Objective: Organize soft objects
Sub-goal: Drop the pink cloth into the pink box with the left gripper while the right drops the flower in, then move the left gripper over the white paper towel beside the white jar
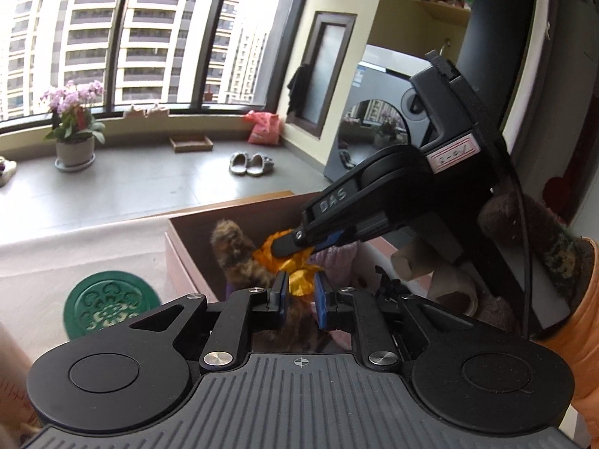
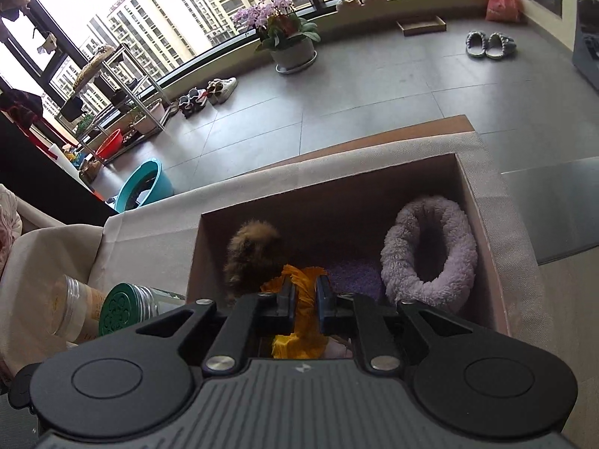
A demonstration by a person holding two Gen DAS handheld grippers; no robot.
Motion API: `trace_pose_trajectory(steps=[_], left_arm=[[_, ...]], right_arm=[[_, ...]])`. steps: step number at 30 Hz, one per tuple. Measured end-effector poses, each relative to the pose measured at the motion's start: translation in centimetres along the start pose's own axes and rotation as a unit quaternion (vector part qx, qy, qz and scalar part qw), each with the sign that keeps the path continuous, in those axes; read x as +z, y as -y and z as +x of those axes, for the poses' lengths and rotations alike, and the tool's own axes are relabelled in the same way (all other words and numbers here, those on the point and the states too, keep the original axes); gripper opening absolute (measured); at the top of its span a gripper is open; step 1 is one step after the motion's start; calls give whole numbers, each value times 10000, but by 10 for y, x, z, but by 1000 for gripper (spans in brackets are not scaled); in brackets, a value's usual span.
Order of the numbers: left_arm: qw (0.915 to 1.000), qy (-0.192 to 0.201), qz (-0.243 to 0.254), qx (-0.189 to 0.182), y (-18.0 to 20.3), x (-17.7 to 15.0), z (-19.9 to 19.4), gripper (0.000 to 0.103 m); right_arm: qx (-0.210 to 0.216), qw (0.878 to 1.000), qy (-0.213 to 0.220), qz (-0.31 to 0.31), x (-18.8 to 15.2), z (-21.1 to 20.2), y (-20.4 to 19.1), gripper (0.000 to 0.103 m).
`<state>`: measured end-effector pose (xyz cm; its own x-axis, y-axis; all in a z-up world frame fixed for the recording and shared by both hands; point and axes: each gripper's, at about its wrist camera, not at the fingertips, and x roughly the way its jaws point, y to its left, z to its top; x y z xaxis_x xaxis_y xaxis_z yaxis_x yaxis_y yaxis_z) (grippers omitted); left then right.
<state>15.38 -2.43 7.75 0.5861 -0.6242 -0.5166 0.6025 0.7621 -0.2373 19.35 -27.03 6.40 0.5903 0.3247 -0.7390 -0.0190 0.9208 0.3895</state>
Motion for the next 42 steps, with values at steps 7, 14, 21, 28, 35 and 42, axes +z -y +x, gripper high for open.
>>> trace_pose_trajectory(steps=[7, 14, 21, 28, 35, 42], left_arm=[[9996, 283, -93, 4, -11, -6, -41, 17], [9963, 476, -309, 648, -50, -33, -94, 17], [9825, 513, -911, 1544, -114, -57, -144, 17], [9710, 389, -1266, 1992, -152, -75, -155, 17], [9679, 115, -1401, 2082, -162, -95, -146, 17], [9791, -341, -1254, 1561, -149, -110, -145, 17]], right_arm=[[-301, 9940, 833, -644, -21, -63, -34, 57], [-869, 9771, 1162, -1555, -66, -86, -76, 64], [-462, 9761, 1099, -1816, -112, -74, -107, 65], [-286, 9491, 887, -3010, -172, -47, -160, 65], [-137, 9436, 504, -3270, -194, -28, -173, 65], [-240, 9561, 377, -2896, -199, -7, -158, 65]])
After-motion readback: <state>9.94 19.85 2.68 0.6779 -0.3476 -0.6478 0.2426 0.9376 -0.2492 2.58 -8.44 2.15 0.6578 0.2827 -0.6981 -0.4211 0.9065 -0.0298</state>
